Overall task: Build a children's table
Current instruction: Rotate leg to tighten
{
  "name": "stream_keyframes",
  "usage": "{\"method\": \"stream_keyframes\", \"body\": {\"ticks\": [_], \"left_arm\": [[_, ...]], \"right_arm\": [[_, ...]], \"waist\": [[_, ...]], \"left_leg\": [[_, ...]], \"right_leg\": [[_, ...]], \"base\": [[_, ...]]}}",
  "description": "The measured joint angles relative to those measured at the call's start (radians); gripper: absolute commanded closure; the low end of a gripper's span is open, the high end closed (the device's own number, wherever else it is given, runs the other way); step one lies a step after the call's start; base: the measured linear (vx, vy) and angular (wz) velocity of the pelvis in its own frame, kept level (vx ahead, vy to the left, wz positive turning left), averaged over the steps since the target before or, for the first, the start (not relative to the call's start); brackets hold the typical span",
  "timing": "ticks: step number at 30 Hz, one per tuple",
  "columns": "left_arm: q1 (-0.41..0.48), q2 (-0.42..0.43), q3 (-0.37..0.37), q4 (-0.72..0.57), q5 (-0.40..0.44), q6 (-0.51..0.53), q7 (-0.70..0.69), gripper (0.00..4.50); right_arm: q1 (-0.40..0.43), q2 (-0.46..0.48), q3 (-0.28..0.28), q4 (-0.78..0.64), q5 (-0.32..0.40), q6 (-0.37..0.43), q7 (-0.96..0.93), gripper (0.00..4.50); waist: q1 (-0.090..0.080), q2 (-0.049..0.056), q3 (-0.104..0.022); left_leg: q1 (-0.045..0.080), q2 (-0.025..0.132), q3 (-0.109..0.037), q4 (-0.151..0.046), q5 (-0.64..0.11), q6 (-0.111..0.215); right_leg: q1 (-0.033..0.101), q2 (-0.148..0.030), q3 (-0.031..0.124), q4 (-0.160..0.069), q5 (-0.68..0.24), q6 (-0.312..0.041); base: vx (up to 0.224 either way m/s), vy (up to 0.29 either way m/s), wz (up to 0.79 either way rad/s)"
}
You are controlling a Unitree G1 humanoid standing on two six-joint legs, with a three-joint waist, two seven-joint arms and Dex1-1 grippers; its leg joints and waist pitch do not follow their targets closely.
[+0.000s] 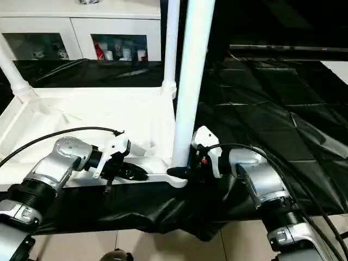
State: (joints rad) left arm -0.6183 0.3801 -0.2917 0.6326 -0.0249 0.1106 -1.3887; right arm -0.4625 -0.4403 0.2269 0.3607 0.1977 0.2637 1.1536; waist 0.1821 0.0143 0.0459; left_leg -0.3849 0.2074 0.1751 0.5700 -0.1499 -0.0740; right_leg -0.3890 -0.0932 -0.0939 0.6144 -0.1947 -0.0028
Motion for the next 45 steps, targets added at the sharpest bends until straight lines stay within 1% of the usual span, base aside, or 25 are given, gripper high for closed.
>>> {"method": "stream_keyframes", "body": {"ticks": [1, 2, 7, 8, 9, 11, 13, 15, 18, 20, 23, 27, 29, 30, 31, 34, 35, 40, 41, 43, 45], "left_arm": [[0.000, -0.002, 0.000, 0.000, 0.000, 0.000, 0.003, 4.50], [0.000, -0.005, 0.000, 0.000, 0.000, 0.000, 0.008, 4.50], [0.000, -0.015, 0.001, 0.000, 0.001, 0.000, 0.037, 4.50], [-0.001, -0.028, 0.009, 0.009, 0.003, 0.000, 0.075, 4.50], [-0.003, -0.037, 0.015, 0.016, 0.006, 0.001, 0.102, 4.50], [-0.022, -0.074, 0.032, 0.051, 0.022, 0.011, 0.188, 4.50], [-0.040, -0.096, 0.033, 0.072, 0.029, 0.021, 0.244, 4.50], [-0.067, -0.139, 0.042, 0.113, 0.047, 0.031, 0.340, 4.50], [-0.094, -0.194, 0.046, 0.147, 0.062, 0.048, 0.441, 4.50], [-0.113, -0.236, 0.055, 0.180, 0.064, 0.063, 0.519, 4.50], [-0.126, -0.278, 0.058, 0.206, 0.068, 0.073, 0.581, 4.50], [-0.131, -0.299, 0.063, 0.216, 0.078, 0.079, 0.616, 4.50], [-0.133, -0.304, 0.069, 0.220, 0.085, 0.079, 0.622, 4.50], [-0.133, -0.305, 0.070, 0.221, 0.086, 0.079, 0.623, 4.50], [-0.133, -0.305, 0.070, 0.221, 0.087, 0.079, 0.623, 4.50], [-0.133, -0.302, 0.070, 0.221, 0.087, 0.079, 0.613, 4.50], [-0.133, -0.295, 0.070, 0.220, 0.086, 0.077, 0.600, 4.50], [-0.122, -0.235, 0.056, 0.193, 0.068, 0.049, 0.466, 4.50], [-0.115, -0.221, 0.055, 0.187, 0.059, 0.036, 0.427, 4.50], [-0.105, -0.208, 0.053, 0.174, 0.056, 0.026, 0.389, 4.50], [-0.097, -0.179, 0.048, 0.160, 0.045, 0.015, 0.329, 4.50]], "right_arm": [[0.000, 0.000, 0.001, 0.001, 0.000, -0.002, 0.003, 1.55], [0.000, 0.000, 0.001, 0.003, -0.003, -0.003, 0.004, 1.76], [-0.001, 0.004, -0.002, 0.005, -0.010, -0.001, -0.011, 1.97], [-0.002, 0.024, -0.020, 0.018, -0.011, 0.010, -0.056, 2.22], [-0.003, 0.038, -0.032, 0.029, -0.013, 0.013, -0.089, 2.29], [-0.013, 0.082, -0.067, 0.067, -0.026, 0.010, -0.204, 2.36], [-0.028, 0.113, -0.084, 0.093, -0.037, 0.011, -0.287, 2.40], [-0.048, 0.176, -0.135, 0.146, -0.046, 0.015, -0.451, 2.46], [-0.063, 0.240, -0.184, 0.180, -0.052, 0.019, -0.631, 2.50], [-0.086, 0.290, -0.216, 0.213, -0.061, 0.018, -0.772, 2.50], [-0.099, 0.339, -0.242, 0.238, -0.070, 0.010, -0.891, 2.50], [-0.109, 0.382, -0.259, 0.262, -0.089, -0.011, -0.963, 2.50], [-0.117, 0.388, -0.260, 0.278, -0.097, -0.033, -0.973, 2.50], [-0.117, 0.388, -0.260, 0.281, -0.100, -0.038, -0.972, 1.94], [-0.117, 0.388, -0.260, 0.283, -0.100, -0.042, -0.970, 1.80], [-0.117, 0.388, -0.260, 0.288, -0.094, -0.053, -0.945, 1.73], [-0.117, 0.380, -0.259, 0.287, -0.091, -0.053, -0.920, 1.54], [-0.075, 0.276, -0.205, 0.224, -0.078, -0.034, -0.676, 1.54], [-0.058, 0.238, -0.184, 0.191, -0.072, -0.028, -0.607, 1.54], [-0.044, 0.209, -0.176, 0.172, -0.069, -0.022, -0.549, 1.54], [-0.030, 0.162, -0.145, 0.128, -0.054, -0.008, -0.462, 1.54]], "waist": [[0.000, 0.000, 0.000], [0.000, 0.000, 0.000], [0.000, 0.000, 0.000], [-0.001, -0.001, 0.000], [-0.002, -0.001, 0.000], [-0.008, -0.001, 0.000], [-0.013, -0.001, 0.000], [-0.021, -0.004, -0.002], [-0.031, -0.003, -0.003], [-0.038, -0.003, -0.003], [-0.039, 0.000, -0.005], [-0.039, 0.000, -0.005], [-0.039, -0.001, -0.006], [-0.040, -0.001, -0.006], [-0.040, -0.001, -0.006], [-0.040, -0.001, -0.006], [-0.040, -0.001, -0.006], [-0.039, 0.000, -0.005], [-0.038, 0.000, -0.005], [-0.037, 0.000, -0.005], [-0.035, 0.001, -0.005]], "left_leg": [[0.000, 0.000, 0.000, 0.000, 0.000, 0.000], [0.000, 0.000, 0.000, 0.000, 0.000, 0.000], [0.000, 0.000, 0.000, 0.000, 0.000, 0.000], [0.001, 0.000, 0.000, 0.000, 0.000, 0.000], [0.001, 0.000, 0.000, 0.000, 0.000, 0.000], [0.001, 0.000, 0.000, 0.001, 0.000, 0.000], [0.002, 0.000, 0.000, 0.001, 0.000, 0.000], [0.003, 0.000, 0.000, 0.001, 0.000, -0.001], [0.004, -0.001, 0.000, 0.001, 0.000, -0.001], [0.006, -0.001, 0.000, 0.001, 0.000, -0.001], [0.010, -0.001, 0.000, -0.001, 0.000, -0.001], [0.013, -0.001, 0.000, -0.003, 0.000, -0.001], [0.013, -0.001, 0.000, -0.003, 0.000, -0.001], [0.013, -0.001, 0.000, -0.003, 0.000, -0.001], [0.013, -0.002, 0.000, -0.003, 0.000, -0.001], [0.013, -0.002, 0.000, -0.005, 0.000, -0.001], [0.013, -0.002, 0.000, -0.005, 0.000, -0.001], [0.011, -0.002, 0.000, -0.007, 0.000, -0.001], [0.009, -0.001, 0.000, -0.007, 0.000, -0.001], [0.008, -0.001, 0.000, -0.006, 0.000, 0.000], [0.004, -0.001, 0.000, -0.005, 0.000, 0.000]], "right_leg": [[0.000, 0.000, 0.000, 0.000, 0.000, 0.000], [0.000, 0.000, 0.000, 0.000, 0.000, 0.000], [0.000, 0.000, 0.000, 0.001, 0.000, 0.000], [0.000, 0.000, 0.000, 0.001, 0.000, 0.000], [0.000, 0.000, 0.000, 0.001, 0.000, 0.000], [0.000, 0.000, 0.000, 0.002, 0.000, 0.000], [0.001, 0.000, 0.000, 0.001, 0.001, -0.001], [0.001, 0.000, 0.001, 0.001, 0.001, -0.001], [0.002, 0.000, 0.001, 0.001, 0.001, -0.001], [0.003, 0.000, 0.001, 0.001, 0.001, -0.001], [0.007, 0.000, 0.002, -0.002, 0.001, -0.001], [0.010, 0.000, 0.002, -0.003, -0.001, 0.003], [0.009, 0.000, 0.002, -0.003, -0.001, 0.004], [0.009, 0.000, 0.002, -0.003, -0.002, 0.004], [0.009, 0.000, 0.002, -0.003, -0.002, 0.004], [0.009, 0.000, 0.002, -0.004, -0.002, 0.004], [0.008, 0.000, 0.002, -0.003, -0.002, 0.004], [0.006, 0.001, 0.002, -0.004, -0.001, 0.003], [0.005, 0.001, 0.001, -0.004, -0.002, 0.003], [0.004, 0.001, 0.001, -0.004, -0.004, 0.002], [0.002, 0.001, 0.000, -0.004, -0.004, 0.002]], "base": [[0.000, 0.000, 0.00], [0.000, 0.000, 0.00], [0.000, 0.000, 0.00], [0.000, 0.000, 0.00], [0.000, 0.000, 0.00], [0.000, 0.000, 0.00], [0.000, 0.000, 0.00], [0.000, 0.000, 0.00], [0.000, 0.000, 0.00], [0.000, 0.000, 0.00], [0.000, 0.000, 0.00], [0.000, 0.000, 0.00], [0.000, 0.000, 0.00], [0.000, 0.000, 0.00], [0.000, 0.000, 0.00], [0.000, 0.000, 0.00], [0.000, 0.000, 0.00], [0.000, 0.000, 0.00], [0.000, 0.000, 0.00], [0.000, 0.000, 0.00], [0.000, 0.000, 0.00]]}}
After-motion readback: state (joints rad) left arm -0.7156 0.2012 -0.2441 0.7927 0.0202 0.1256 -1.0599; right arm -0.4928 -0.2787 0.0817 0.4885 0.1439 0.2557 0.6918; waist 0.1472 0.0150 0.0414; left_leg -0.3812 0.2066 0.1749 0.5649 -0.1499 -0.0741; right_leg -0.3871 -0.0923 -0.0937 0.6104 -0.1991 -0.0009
